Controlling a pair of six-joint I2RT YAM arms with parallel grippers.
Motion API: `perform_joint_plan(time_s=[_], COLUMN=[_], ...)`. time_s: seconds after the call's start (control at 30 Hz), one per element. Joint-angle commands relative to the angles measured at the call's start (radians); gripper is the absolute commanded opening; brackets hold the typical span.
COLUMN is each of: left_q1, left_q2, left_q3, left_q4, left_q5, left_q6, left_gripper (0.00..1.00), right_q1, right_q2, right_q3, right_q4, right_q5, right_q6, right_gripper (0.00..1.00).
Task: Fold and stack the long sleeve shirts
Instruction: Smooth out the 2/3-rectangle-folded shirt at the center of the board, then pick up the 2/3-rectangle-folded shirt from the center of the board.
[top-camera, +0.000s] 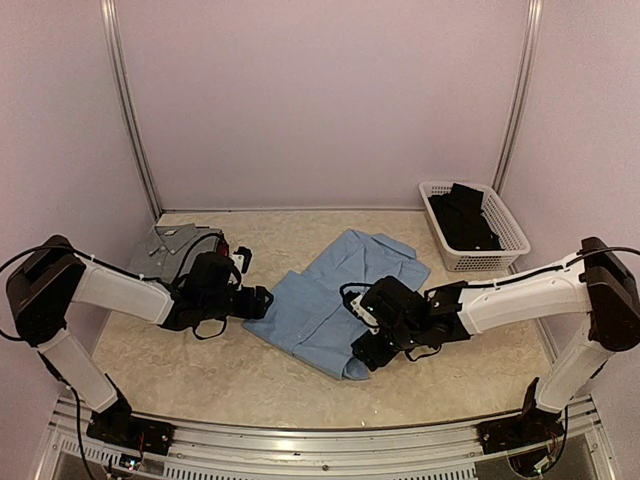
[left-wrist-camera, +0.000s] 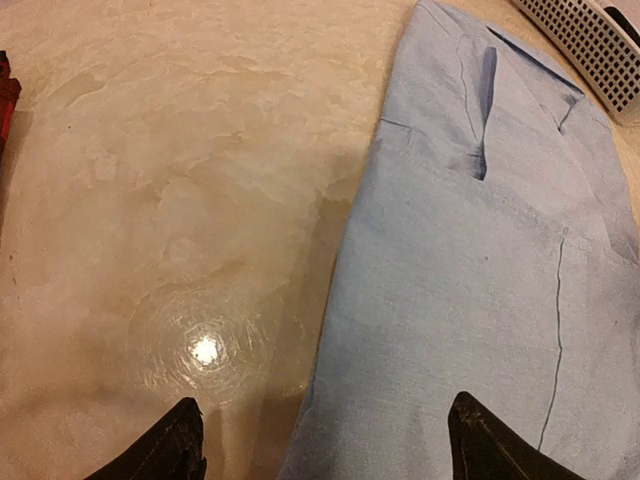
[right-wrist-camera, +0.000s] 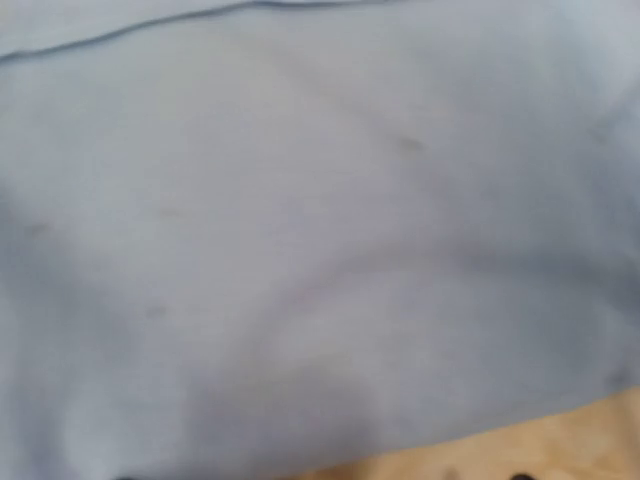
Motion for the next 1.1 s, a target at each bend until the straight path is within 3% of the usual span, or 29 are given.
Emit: perform_joint_plan(time_s=[0.0, 0.17, 0.37, 0.5, 0.7, 1.07], left_q1=[-0.005, -0.002, -0.001, 0.005, 0.017, 0.049], left_q2=[-0.07, -0.097, -0.105, -0.098, -0.093, -0.105], left_q3=[-0.018, -0.023, -0.026, -0.025, -0.026, -0.038], left_q4=[-0.04, -0.061, -0.066, -0.061, -0.061, -0.065], left_q5=[-0.058, -0.09, -0.097, -0.095, -0.095, -0.072], left_q6=[0.008, 0.0, -0.01, -0.012, -0.019, -0.027], left_gripper=[0.8, 0.81, 0.81, 0.82, 0.82, 0.83], right_q1=[0.08, 0.156, 0.188, 0.218, 0.271, 0.317], right_q2=[-0.013, 0.033, 0.108, 0.079, 0.048, 0.175], right_q3=[0.023, 0.068, 0.137, 0.131, 0.14, 0.211], right_q4=[0.003, 0.027, -0.11, -0.112, -0.051, -0.039], right_q5=[0.068, 0.117, 0.231, 0.252, 0.213, 0.197], right_q6=[-0.011, -0.037, -0.004, 0.0, -0.047, -0.093], right_gripper=[0.8, 0.82, 0.81, 0.81, 0.82, 0.79])
